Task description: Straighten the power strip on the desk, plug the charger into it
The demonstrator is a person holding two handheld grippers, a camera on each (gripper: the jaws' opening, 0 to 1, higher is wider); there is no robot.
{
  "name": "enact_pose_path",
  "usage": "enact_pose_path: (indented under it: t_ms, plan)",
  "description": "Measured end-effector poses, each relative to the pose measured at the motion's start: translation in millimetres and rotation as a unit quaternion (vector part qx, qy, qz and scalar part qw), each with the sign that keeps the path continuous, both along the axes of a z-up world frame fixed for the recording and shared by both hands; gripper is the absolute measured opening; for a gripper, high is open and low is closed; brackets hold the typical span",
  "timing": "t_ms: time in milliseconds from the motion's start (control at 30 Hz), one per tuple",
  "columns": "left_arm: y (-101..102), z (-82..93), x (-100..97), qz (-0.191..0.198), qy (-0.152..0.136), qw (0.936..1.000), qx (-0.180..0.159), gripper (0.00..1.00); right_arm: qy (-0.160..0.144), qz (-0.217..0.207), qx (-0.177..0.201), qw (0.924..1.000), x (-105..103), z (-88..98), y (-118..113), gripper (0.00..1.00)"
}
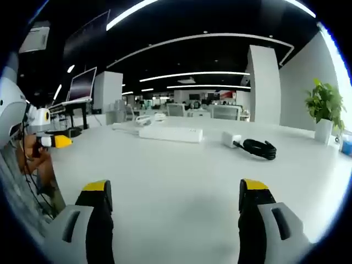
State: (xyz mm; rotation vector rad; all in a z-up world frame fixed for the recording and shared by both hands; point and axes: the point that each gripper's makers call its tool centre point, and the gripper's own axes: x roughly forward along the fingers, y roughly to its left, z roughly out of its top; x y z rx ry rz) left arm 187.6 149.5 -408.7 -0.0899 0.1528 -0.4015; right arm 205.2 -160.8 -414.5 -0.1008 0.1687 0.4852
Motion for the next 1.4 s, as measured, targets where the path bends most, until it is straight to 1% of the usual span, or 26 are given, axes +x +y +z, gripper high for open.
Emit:
enact_pose_path:
  t_ms: [267, 433, 600, 867, 1000, 1067, 1133, 1200, 1333, 1400]
  plan:
    - [-3, -2.4, 0.0, -0.002, 0.003, 1.0, 0.001, 0.99, -0.002, -0.001, -0.001, 1.0, 1, 1.3, -2, 0.95]
    - [-5, -0.4, 1.9, -0.006, -0.002, 1.0, 0.004, 0.99, -0.004, 0.0, -0.001, 1.0, 2, 3.3, -4, 0.94]
    - [-10, 3.0, 3.4, -0.012, -0.006, 0.9999, -0.01, 0.99, -0.009, 0.0, -0.006, 0.9999, 5, 5.9, -5, 0.94]
    - [-13, 3.7, 6.3, -0.02, -0.008, 0.9997, -0.011, 0.99, -0.011, 0.001, -0.006, 0.9999, 8, 6.4, -6, 0.94]
    - [-14, 1.7, 10.1, -0.027, -0.005, 0.9996, 0.003, 0.99, -0.011, 0.006, -0.002, 0.9999, 10, 6.7, -5, 0.94]
    - [-14, -0.2, 13.8, -0.024, -0.01, 0.9993, 0.025, 0.99, -0.013, 0.011, -0.001, 0.9999, 11, 7.6, -4, 0.94]
    - [-13, -1.0, 16.1, -0.023, -0.013, 0.9992, 0.031, 0.99, -0.013, 0.017, 0.0, 0.9998, 12, 8.4, -2, 0.94]
    - [-12, 0.0, 17.9, -0.02, -0.015, 0.9993, 0.029, 0.99, -0.013, 0.027, -0.002, 0.9996, 12, 8.5, 2, 0.94]
    - [-13, 6.0, 21.1, -0.025, -0.022, 0.9994, 0.003, 0.99, -0.012, 0.038, -0.007, 0.9992, 14, 9.0, 6, 0.94]
    - [-12, 7.3, 22.8, -0.024, -0.021, 0.9995, -0.004, 0.99, -0.017, 0.036, 0.008, 0.9992, 17, 13.1, 7, 0.98]
